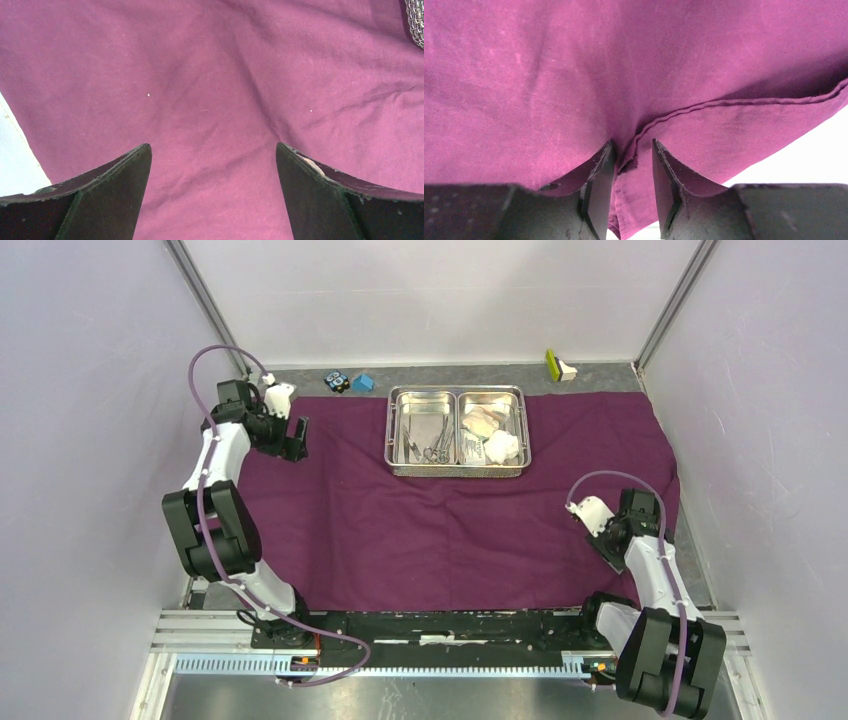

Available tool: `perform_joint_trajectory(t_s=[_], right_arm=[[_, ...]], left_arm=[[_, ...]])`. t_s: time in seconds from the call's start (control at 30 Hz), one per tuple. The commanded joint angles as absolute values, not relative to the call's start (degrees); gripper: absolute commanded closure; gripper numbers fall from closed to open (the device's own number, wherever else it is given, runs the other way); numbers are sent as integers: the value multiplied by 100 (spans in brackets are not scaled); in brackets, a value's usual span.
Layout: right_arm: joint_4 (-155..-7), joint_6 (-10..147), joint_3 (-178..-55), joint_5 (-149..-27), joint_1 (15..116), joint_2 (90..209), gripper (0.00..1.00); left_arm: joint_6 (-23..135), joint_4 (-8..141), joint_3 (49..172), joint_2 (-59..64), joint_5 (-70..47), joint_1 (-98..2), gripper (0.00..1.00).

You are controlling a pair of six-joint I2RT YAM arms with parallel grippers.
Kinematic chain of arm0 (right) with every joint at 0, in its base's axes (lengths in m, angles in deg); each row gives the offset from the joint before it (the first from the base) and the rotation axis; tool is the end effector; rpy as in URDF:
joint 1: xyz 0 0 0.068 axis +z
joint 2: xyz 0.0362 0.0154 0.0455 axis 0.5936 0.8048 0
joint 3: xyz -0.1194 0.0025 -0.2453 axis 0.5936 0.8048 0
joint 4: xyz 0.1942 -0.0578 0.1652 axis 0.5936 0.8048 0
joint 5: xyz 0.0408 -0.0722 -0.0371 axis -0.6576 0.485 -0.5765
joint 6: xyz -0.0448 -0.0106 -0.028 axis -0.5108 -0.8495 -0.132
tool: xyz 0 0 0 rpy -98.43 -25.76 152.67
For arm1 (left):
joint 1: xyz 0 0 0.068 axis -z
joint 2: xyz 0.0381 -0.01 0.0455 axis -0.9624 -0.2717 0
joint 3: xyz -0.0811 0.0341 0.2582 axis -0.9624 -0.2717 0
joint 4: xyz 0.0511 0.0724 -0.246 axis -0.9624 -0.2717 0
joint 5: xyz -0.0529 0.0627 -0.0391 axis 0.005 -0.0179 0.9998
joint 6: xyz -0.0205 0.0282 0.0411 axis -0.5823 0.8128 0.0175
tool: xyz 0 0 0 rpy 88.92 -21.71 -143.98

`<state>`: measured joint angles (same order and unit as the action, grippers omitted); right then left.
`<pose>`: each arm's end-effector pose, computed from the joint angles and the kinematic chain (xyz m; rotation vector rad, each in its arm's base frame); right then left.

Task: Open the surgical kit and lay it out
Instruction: Open the surgical kit at the center of the board.

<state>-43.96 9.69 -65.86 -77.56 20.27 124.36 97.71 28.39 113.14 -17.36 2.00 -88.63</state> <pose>0.1451 -0.0442 0.1539 -0.8614 2.7184 -0.3556 0.3456 0.0752 0.2559 0.4702 2.4236 -0.1653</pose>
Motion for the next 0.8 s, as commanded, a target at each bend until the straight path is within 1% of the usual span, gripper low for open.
perform_joint_trajectory(t_s=[0.0,0.07,0.23,0.3,0.37,0.67,0.77], right_arm=[[-4627,775,-6493,-7680,1991,12521,62],[-4556,724,-6553,-7697,1986,12443,63],[-4194,638,-6704,-7989,1988,12272,61],[-4098,607,-6758,-8016,1985,12223,63],[-4023,563,-6802,-7998,1980,12172,67],[-3837,462,-6963,-7930,1960,12215,94],[-3785,461,-7004,-7881,1953,12219,98]], left_arm=[[9488,2843,11542,-1788,-43,-8732,0],[9482,2842,11572,-1805,-146,-8671,0],[9447,2826,11704,-1881,-373,-8528,0],[9436,2775,11791,-1940,-431,-8475,0],[9419,2771,11844,-1977,-483,-8423,0],[9513,2771,11820,-2043,-755,-8284,0],[9539,2771,11808,-2042,-763,-8285,0]])
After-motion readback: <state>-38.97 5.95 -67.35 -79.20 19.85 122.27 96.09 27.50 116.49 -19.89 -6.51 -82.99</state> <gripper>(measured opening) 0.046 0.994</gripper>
